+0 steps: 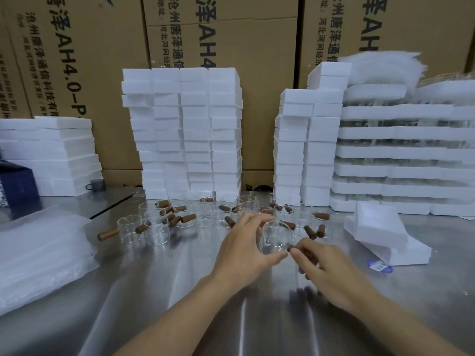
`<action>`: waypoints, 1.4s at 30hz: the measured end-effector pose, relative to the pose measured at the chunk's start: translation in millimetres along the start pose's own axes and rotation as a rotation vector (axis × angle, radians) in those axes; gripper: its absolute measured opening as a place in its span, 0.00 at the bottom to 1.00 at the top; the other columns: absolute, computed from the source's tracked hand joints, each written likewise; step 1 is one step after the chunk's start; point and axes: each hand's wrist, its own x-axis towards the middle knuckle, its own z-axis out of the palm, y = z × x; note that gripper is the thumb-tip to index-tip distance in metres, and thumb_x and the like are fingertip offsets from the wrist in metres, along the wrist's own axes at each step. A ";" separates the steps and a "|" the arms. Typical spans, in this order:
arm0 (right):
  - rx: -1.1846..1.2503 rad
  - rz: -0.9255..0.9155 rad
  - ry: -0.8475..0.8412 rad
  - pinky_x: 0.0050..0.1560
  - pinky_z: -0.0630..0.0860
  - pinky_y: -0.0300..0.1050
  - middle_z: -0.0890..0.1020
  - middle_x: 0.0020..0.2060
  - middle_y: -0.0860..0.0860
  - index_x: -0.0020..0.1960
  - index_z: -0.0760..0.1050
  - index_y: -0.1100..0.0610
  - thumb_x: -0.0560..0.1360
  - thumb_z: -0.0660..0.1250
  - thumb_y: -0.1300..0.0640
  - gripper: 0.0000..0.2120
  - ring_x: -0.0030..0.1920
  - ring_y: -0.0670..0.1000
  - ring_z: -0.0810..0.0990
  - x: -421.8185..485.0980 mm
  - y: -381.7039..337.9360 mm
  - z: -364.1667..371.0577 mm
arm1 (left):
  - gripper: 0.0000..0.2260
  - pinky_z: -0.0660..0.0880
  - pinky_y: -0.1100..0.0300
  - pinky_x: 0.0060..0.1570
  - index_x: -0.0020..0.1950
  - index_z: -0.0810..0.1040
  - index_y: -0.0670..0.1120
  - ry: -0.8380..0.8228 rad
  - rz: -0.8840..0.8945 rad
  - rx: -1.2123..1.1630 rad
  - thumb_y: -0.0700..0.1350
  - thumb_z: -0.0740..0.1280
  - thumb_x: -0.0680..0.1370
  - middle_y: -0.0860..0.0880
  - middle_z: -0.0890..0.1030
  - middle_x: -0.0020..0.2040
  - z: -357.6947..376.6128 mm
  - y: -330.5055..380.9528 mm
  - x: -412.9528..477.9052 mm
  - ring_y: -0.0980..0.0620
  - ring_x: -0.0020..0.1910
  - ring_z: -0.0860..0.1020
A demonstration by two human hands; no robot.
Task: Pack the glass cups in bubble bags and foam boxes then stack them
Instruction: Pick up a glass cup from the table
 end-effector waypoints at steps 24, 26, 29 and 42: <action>0.349 -0.157 0.509 0.36 0.81 0.59 0.82 0.47 0.43 0.59 0.72 0.36 0.81 0.65 0.41 0.07 0.36 0.52 0.82 -0.7 -49.0 -20.8 | 0.29 0.76 0.66 0.55 0.74 0.77 0.54 0.490 0.140 -0.265 0.52 0.82 0.75 0.64 0.77 0.67 -26.4 63.1 4.3 0.53 0.69 0.77; 0.352 -0.125 0.519 0.37 0.81 0.55 0.83 0.46 0.43 0.58 0.74 0.38 0.82 0.64 0.42 0.06 0.36 0.51 0.83 -1.1 -49.5 -21.3 | 0.31 0.76 0.65 0.57 0.75 0.75 0.57 0.466 0.092 -0.296 0.55 0.82 0.74 0.66 0.77 0.65 -23.4 62.3 3.1 0.55 0.69 0.76; 0.512 -0.049 0.521 0.33 0.78 0.45 0.83 0.40 0.46 0.54 0.78 0.42 0.84 0.61 0.45 0.07 0.33 0.49 0.83 0.7 -52.9 -25.9 | 0.38 0.76 0.61 0.62 0.79 0.71 0.57 0.424 0.114 -0.308 0.58 0.82 0.72 0.64 0.77 0.68 -22.6 66.2 -0.4 0.53 0.72 0.75; 1.106 0.221 0.069 0.28 0.69 0.40 0.75 0.31 0.52 0.46 0.79 0.54 0.80 0.61 0.35 0.23 0.30 0.50 0.75 0.8 -60.9 -22.1 | 0.30 0.76 0.49 0.64 0.77 0.77 0.56 0.420 0.087 -0.243 0.59 0.77 0.75 0.62 0.76 0.67 -30.2 72.9 0.1 0.52 0.70 0.74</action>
